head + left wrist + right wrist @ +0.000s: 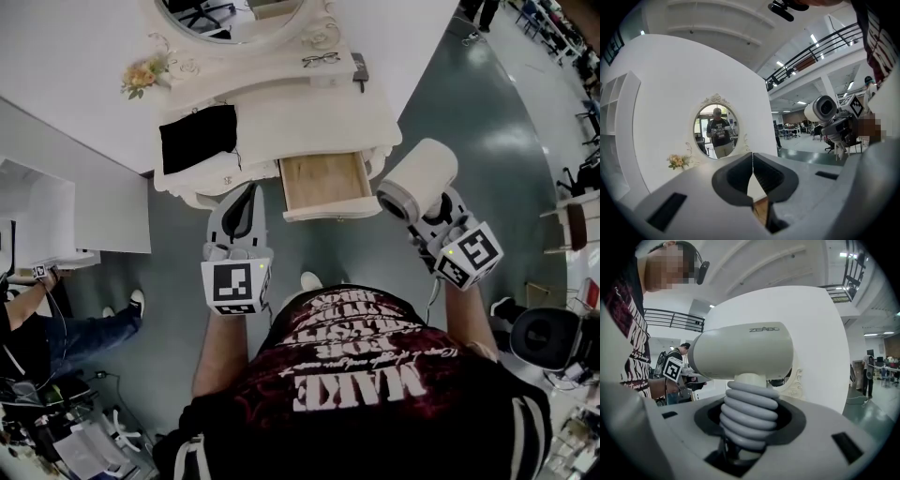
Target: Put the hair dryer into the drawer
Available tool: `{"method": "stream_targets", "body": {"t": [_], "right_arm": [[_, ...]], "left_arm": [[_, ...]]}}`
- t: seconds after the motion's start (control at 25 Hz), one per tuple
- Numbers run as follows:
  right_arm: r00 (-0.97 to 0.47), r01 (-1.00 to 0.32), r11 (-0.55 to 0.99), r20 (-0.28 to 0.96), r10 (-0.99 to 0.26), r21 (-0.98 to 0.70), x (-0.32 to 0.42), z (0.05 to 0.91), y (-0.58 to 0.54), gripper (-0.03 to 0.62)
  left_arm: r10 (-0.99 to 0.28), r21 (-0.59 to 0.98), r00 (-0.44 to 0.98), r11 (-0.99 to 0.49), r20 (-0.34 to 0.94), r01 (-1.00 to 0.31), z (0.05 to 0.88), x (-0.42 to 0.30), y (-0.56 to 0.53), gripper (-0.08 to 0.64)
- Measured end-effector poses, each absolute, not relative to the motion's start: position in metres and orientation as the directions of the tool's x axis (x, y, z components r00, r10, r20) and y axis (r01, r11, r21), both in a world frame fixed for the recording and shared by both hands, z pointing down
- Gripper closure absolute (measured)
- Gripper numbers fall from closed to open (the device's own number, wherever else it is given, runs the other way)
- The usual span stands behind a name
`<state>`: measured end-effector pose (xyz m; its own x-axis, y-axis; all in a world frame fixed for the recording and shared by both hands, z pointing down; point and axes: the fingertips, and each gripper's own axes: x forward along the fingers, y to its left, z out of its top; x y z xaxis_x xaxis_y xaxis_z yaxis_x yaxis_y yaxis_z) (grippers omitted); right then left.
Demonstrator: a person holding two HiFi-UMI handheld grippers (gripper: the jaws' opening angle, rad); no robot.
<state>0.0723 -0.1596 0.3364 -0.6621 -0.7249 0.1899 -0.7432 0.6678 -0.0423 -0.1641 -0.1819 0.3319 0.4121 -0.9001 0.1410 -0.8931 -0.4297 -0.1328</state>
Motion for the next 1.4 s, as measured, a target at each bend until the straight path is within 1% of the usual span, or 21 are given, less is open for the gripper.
{"method": "stream_targets", "body": {"t": [0.28,0.4,0.56,0.76,1.04,1.24,1.4], "right_arm": [[-0.649,-0.755,0.655,0.178,-0.739,-0.034,0.055,0.332,-0.169,0.393],[-0.650,-0.752,0.659,0.191,-0.735,-0.024,0.051,0.335,-0.165,0.393],[-0.648,-0.752,0.659,0.207,-0.733,-0.025,0.055,0.340,-0.165,0.393],[-0.662,-0.743,0.667,0.200,-0.722,-0.051,0.066,0.345,-0.179,0.394],[-0.724,-0.685,0.719,0.213,-0.656,-0.116,0.061,0.368,-0.230,0.393],[-0.753,-0.648,0.751,0.257,-0.606,-0.129,0.056,0.388,-0.266,0.394],[-0.766,-0.628,0.761,0.299,-0.569,-0.160,0.054,0.415,-0.290,0.394]], "left_arm": [[-0.887,-0.134,0.434,-0.454,0.154,-0.881,0.339,-0.175,-0.191,0.552],[-0.886,-0.124,0.430,-0.453,0.171,-0.883,0.344,-0.180,-0.193,0.552],[-0.880,-0.116,0.438,-0.461,0.184,-0.880,0.346,-0.172,-0.199,0.552],[-0.878,-0.122,0.435,-0.463,0.200,-0.878,0.348,-0.158,-0.206,0.552],[-0.896,-0.132,0.366,-0.406,0.250,-0.904,0.355,-0.159,-0.227,0.552],[-0.910,-0.121,0.324,-0.364,0.259,-0.924,0.362,-0.159,-0.249,0.552],[-0.908,-0.105,0.328,-0.364,0.259,-0.925,0.371,-0.153,-0.263,0.552]]}}
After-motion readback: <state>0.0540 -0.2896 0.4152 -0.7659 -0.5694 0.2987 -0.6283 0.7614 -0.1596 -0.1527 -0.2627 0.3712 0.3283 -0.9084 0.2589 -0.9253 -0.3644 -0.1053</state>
